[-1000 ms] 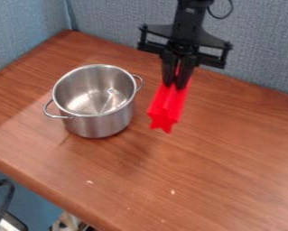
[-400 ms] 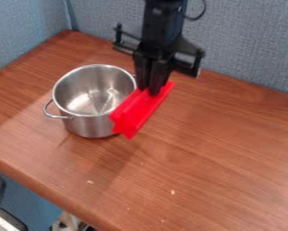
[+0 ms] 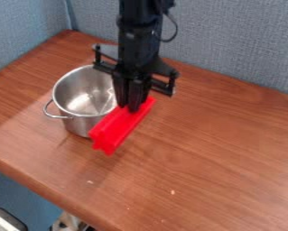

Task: Move the red object from the metal pot to the table

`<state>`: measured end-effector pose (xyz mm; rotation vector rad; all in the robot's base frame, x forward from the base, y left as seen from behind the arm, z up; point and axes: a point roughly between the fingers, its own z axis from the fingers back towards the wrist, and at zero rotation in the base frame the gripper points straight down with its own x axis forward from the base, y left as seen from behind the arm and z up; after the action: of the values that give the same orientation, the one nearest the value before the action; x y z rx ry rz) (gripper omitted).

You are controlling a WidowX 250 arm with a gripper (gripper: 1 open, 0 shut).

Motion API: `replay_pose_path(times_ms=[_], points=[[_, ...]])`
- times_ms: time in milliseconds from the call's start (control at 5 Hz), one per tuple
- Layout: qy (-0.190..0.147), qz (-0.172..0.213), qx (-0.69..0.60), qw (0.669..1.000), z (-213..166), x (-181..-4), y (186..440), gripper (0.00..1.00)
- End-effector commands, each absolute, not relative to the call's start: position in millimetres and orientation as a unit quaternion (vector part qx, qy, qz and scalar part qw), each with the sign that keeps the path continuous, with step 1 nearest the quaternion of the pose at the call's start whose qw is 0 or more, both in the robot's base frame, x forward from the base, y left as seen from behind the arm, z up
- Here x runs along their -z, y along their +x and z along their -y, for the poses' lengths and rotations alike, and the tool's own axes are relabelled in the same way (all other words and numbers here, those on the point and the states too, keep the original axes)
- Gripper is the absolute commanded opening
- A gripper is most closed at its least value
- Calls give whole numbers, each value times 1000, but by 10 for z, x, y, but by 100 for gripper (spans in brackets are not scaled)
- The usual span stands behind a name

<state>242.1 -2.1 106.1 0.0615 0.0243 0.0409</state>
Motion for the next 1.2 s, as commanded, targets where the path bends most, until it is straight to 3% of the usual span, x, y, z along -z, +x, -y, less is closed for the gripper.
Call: replay_pose_path(times_ms=[0, 200, 600, 800, 1000], points=[[30, 17, 6, 999, -1, -1210, 2400, 0], [31, 18, 37, 999, -9, -1238, 2367, 0], [32, 11, 61, 998, 438, -950, 2340, 0], [42, 11, 60, 997, 174, -1000, 2427, 0], [48, 15, 79, 996, 146, -940, 2439, 0]])
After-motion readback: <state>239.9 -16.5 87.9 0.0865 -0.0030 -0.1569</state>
